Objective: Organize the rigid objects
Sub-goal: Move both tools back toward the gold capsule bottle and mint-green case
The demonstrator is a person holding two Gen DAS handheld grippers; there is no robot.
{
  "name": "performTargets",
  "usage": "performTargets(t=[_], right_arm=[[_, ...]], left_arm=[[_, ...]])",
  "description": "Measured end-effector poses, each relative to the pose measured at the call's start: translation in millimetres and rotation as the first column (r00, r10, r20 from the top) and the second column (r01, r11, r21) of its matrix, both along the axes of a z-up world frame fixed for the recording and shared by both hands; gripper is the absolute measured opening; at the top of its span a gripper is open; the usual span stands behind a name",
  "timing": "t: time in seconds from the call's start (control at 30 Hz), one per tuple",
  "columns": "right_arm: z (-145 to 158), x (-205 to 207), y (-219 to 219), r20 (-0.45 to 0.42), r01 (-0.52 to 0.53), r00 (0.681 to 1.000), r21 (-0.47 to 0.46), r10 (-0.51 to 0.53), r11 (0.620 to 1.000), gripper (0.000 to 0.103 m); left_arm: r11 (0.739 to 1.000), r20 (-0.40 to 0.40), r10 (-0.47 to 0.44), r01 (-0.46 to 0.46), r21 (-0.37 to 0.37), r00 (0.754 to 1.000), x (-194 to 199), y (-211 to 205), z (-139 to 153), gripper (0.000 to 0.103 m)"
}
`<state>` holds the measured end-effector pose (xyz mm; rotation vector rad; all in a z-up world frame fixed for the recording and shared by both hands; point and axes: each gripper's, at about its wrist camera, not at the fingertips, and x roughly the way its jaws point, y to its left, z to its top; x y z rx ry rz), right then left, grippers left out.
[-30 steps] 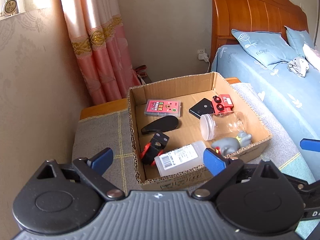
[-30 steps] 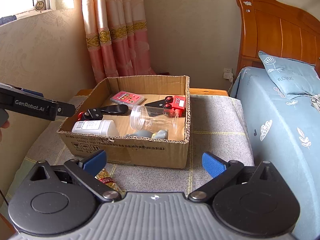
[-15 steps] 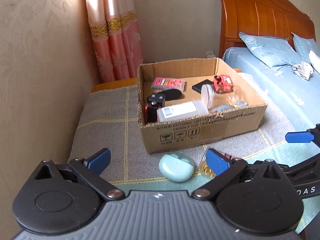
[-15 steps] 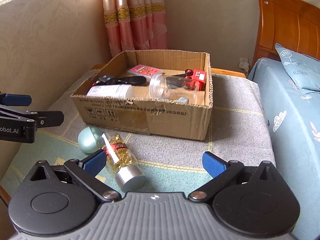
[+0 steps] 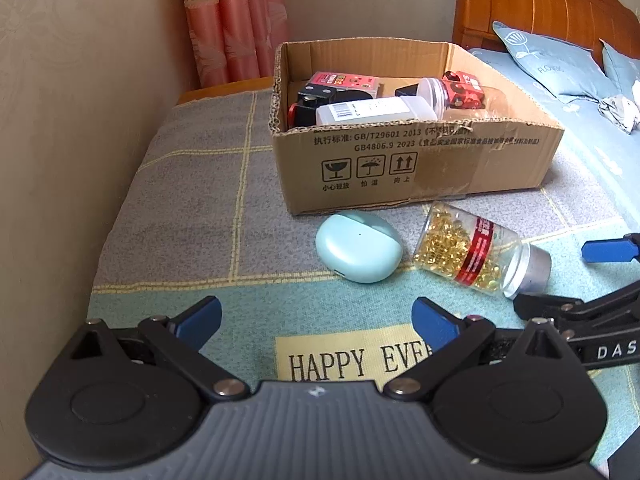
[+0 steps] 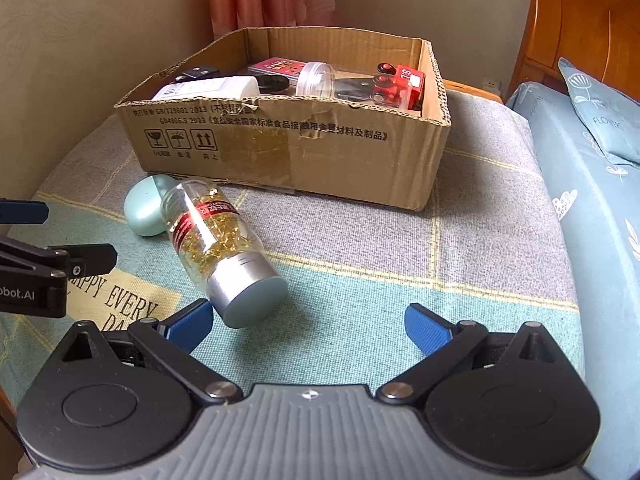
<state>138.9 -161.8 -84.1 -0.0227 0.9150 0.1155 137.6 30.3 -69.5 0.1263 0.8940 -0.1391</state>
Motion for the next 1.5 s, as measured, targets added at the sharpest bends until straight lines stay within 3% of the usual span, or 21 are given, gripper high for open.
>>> performTargets(t=[0.3,0.5,0.7,1.03,1.3,1.5], right_arm=[[-3.3,13.7,-26.8,-0.021,0.123,0.992,-0.010,-0.123,0.992,0.103],[-1.7,8.9,-4.2,-0.037,-0.033,0.999,0.120,0.037,0.992,0.103],[9.7,19.0,24.3,-0.018,-0.058,0.998,0.184,0.062,0.981,0.103],[9.0,38.2,52.3,-0.011,0.057,0.998,0.040,-0.057,0.998,0.103],[-0.5,34.5,15.9,-0.027,0.119,0.992,-0.012,-0.120,0.993,0.103],[-8.0,30.6,-1.9,-0.031,0.103,0.994,-0.011,-0.104,0.995,0.103]], left_arm=[[0.999,-0.023,0.040,-0.041,-0.029,0.999,7.5,17.7,-10.4,0.101],[0.997,-0.032,0.059,-0.060,-0.045,0.998,11.5,28.6,-13.7,0.101],[0.996,-0.029,0.072,-0.073,-0.054,0.997,10.4,38.1,-14.0,0.101],[0.993,-0.030,0.090,-0.092,-0.068,0.996,10.7,48.8,-14.2,0.100],[0.995,-0.035,0.023,-0.026,-0.093,0.999,13.4,34.2,-16.2,0.100],[0.996,-0.071,-0.040,0.034,-0.084,0.997,18.0,16.9,-25.0,0.101]])
